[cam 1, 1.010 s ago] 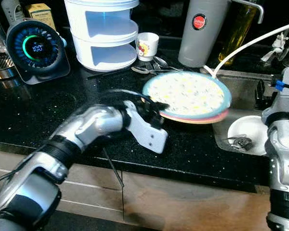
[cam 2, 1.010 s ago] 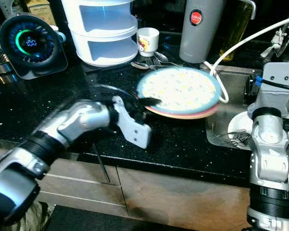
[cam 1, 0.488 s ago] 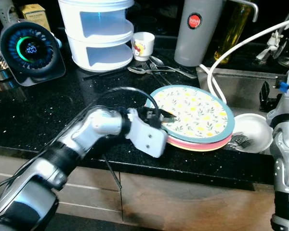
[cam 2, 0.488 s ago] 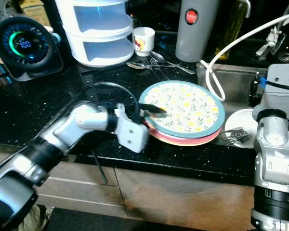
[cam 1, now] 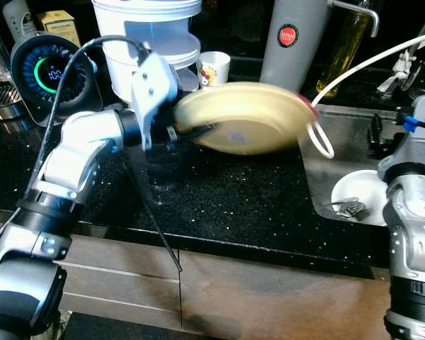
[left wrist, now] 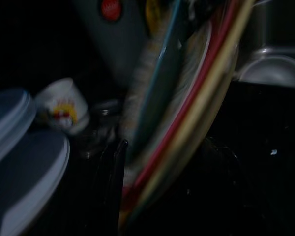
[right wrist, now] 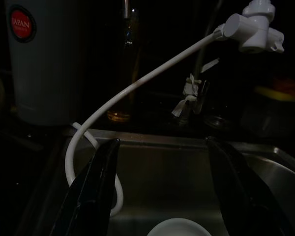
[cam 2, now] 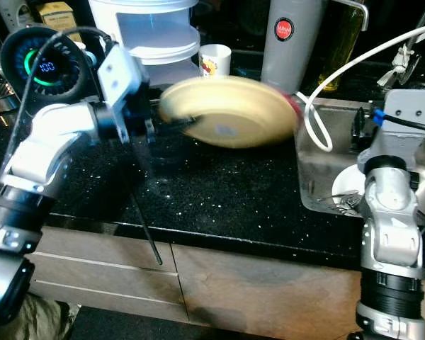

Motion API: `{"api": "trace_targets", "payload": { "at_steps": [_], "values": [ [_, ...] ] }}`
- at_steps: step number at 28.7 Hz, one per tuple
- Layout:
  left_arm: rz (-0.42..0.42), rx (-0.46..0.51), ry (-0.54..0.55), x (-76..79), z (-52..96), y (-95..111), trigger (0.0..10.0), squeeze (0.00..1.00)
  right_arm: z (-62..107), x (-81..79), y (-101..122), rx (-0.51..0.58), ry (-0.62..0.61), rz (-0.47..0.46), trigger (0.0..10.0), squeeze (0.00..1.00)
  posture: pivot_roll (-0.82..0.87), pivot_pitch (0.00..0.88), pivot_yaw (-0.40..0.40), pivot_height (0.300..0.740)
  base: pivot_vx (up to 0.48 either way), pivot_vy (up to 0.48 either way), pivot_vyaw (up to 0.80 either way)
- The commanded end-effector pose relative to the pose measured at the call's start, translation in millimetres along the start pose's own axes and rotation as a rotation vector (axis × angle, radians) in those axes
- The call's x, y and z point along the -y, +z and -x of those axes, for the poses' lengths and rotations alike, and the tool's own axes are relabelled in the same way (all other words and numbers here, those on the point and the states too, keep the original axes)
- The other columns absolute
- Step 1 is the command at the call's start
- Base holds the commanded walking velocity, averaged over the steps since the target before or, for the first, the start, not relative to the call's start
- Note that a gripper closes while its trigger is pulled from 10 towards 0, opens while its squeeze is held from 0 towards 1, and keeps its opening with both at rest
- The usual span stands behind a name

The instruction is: Kitchen organization

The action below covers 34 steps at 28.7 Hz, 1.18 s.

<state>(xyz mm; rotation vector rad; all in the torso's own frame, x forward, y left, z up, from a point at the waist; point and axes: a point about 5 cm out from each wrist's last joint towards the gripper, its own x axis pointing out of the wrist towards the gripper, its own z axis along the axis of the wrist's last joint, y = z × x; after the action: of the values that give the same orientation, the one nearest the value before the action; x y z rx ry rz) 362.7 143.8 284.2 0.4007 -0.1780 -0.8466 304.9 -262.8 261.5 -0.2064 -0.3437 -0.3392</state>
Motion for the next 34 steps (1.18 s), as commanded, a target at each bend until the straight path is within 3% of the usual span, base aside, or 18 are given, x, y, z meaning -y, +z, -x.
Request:
{"api": "trace_targets", "payload": {
  "at_steps": [1, 5, 14, 17, 18, 19, 23, 26, 29, 31, 34],
  "values": [
    [-0.021, -0.046, -0.001, 3.2, 7.3, -8, 10.0, 0.0, 0.9, -3.2, 3, 0.016, 0.016, -0.01, 10.0, 0.0, 0.06, 0.08, 0.003, 0.74, 0.0, 0.0, 0.0],
    [-0.057, -0.074, -0.108, 23.7, 11.0, -16, 10.0, 0.0, 0.8, -5.1, 3, 0.02, 0.021, -0.018, 10.0, 0.0, 0.06, 0.083, 0.002, 0.74, 0.0, 0.0, 0.0],
    [-0.13, -0.08, -0.238, 51.4, 7.7, -17, 10.0, 0.0, 0.9, -4.6, 3, 0.024, 0.016, -0.022, 10.0, 0.0, 0.06, 0.083, 0.004, 0.74, 0.0, 0.0, 0.0],
    [-0.18, -0.038, -0.379, 72.3, 9.2, -14, 10.0, 0.0, 0.4, -4.7, 4, 0.026, 0.017, -0.021, 10.0, 0.0, 0.06, 0.082, 0.002, 0.74, 0.0, 0.0, 0.0],
    [-0.149, -0.008, -0.442, 81.2, 10.1, -11, 10.0, 0.0, 0.2, -4.8, 4, 0.028, 0.017, -0.022, 10.0, 0.0, 0.06, 0.082, 0.002, 0.74, 0.0, 0.0, 0.0],
    [-0.051, 0.07, -0.531, 94.9, 10.3, -1, 10.0, 0.0, -0.1, -5.2, 4, 0.031, 0.016, -0.024, 10.0, 0.0, 0.06, 0.082, 0.002, 0.74, 0.0, 0.0, 0.0],
    [0.056, 0.223, -0.609, 112.1, 0.4, 21, 10.0, 0.0, 0.4, -5.3, 6, 0.037, 0.013, -0.027, 10.0, 0.0, 0.05, 0.081, 0.006, 0.74, 0.0, 0.0, 0.0],
    [0.084, 0.28, -0.639, 116.9, -3.4, 29, 10.0, 0.0, 1.3, -4.1, 5, 0.037, 0.009, -0.026, 10.0, 0.0, 0.05, 0.081, 0.006, 0.74, 0.0, 0.0, 0.0],
    [0.061, 0.274, -0.651, 120.2, -5.9, 29, 10.0, 0.0, 1.4, -4.0, 6, 0.037, 0.008, -0.026, 10.0, 0.0, 0.05, 0.081, 0.006, 0.74, 0.0, 0.0, 0.0],
    [-0.027, 0.235, -0.55, 114.6, -13.6, 25, 10.0, 0.0, 1.5, -4.4, 7, 0.042, 0.009, -0.027, 10.0, 0.0, 0.04, 0.084, 0.012, 0.74, 0.0, 0.0, 0.0],
    [-0.071, 0.213, -0.413, 98.5, -18.6, 28, 10.0, 0.0, 2.1, -4.2, 8, 0.046, 0.008, -0.028, 10.0, 0.0, 0.04, 0.085, 0.013, 0.74, 0.0, 0.0, 0.0]
  ]
}}
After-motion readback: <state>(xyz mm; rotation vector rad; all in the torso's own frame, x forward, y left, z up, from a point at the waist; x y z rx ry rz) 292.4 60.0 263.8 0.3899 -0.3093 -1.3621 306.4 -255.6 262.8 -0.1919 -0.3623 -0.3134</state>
